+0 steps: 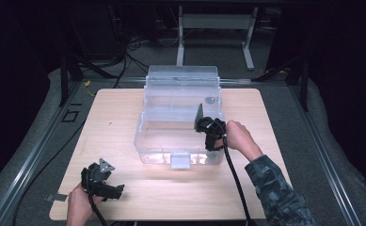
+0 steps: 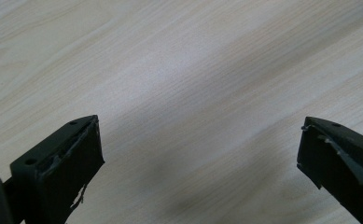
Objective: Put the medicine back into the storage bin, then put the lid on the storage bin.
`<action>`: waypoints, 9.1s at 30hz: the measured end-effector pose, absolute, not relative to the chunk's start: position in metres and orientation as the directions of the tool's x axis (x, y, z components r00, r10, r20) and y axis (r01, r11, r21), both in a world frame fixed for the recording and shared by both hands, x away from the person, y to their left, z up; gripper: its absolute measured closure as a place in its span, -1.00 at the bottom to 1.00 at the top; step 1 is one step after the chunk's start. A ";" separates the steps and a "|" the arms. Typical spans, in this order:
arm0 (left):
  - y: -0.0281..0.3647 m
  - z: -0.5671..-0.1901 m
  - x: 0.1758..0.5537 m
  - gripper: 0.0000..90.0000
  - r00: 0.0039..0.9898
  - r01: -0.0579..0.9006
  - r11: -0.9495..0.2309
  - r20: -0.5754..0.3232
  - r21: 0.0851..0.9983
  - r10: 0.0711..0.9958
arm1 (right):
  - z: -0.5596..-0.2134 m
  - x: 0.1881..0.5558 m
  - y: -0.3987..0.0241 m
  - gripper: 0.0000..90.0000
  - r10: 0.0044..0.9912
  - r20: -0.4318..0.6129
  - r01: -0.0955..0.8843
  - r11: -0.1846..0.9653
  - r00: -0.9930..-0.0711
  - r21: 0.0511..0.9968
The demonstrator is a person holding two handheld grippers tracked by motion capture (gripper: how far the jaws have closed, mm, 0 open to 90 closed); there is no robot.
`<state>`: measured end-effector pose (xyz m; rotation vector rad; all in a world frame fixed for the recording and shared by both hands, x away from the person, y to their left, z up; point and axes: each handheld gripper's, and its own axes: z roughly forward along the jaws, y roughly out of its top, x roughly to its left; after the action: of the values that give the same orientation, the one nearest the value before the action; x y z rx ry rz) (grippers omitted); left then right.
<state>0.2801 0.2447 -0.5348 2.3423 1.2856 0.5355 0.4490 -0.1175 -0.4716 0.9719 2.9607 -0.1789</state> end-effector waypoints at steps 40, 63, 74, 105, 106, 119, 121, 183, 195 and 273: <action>0.247 -0.514 0.282 -0.99 0.504 0.668 -0.488 0.141 0.562 0.852 | -0.429 0.409 -0.163 -0.68 0.645 0.016 0.590 0.689 -0.764 0.422; 0.221 -0.440 0.346 -1.00 0.596 0.561 -0.533 0.137 0.633 0.791 | -0.443 0.371 -0.172 -0.84 0.603 0.041 0.503 0.623 -0.796 0.598; 0.203 -0.424 0.394 -1.00 0.631 0.554 -0.553 0.119 0.622 0.766 | -0.444 0.369 -0.175 -0.86 0.603 0.041 0.502 0.623 -0.797 0.600; 0.149 -0.384 0.472 -1.00 0.678 0.512 -0.570 0.105 0.643 0.727 | -0.446 0.368 -0.176 -0.80 0.600 0.041 0.506 0.633 -0.799 0.586; 0.147 -0.383 0.475 -1.00 0.682 0.515 -0.565 0.090 0.645 0.725 | -0.446 0.367 -0.176 -0.80 0.601 0.041 0.506 0.633 -0.798 0.586; 0.117 -0.374 0.502 -0.98 0.700 0.486 -0.576 0.102 0.657 0.707 | -0.449 0.365 -0.172 -0.78 0.591 0.050 0.499 0.631 -0.805 0.594; 0.112 -0.375 0.505 -0.99 0.702 0.473 -0.591 0.126 0.653 0.701 | -0.449 0.364 -0.172 -0.76 0.592 0.049 0.497 0.627 -0.805 0.599; 0.098 -0.397 0.551 0.53 0.721 0.516 -0.611 0.082 0.600 0.688 | -0.487 0.360 -0.140 0.39 0.634 -0.025 0.462 0.589 -0.773 0.663; 0.099 -0.388 0.541 0.61 0.736 0.507 -0.630 0.084 0.589 0.671 | -0.487 0.360 -0.140 0.29 0.650 -0.038 0.474 0.592 -0.759 0.651; 0.117 -0.382 0.418 0.68 0.779 0.284 -0.642 0.219 0.713 0.587 | -0.489 0.360 -0.134 0.23 0.651 -0.061 0.467 0.604 -0.757 0.645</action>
<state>0.4178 0.1173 -0.3819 2.2832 0.6439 0.5748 0.3595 -0.1344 -0.4890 0.9106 2.5433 0.9004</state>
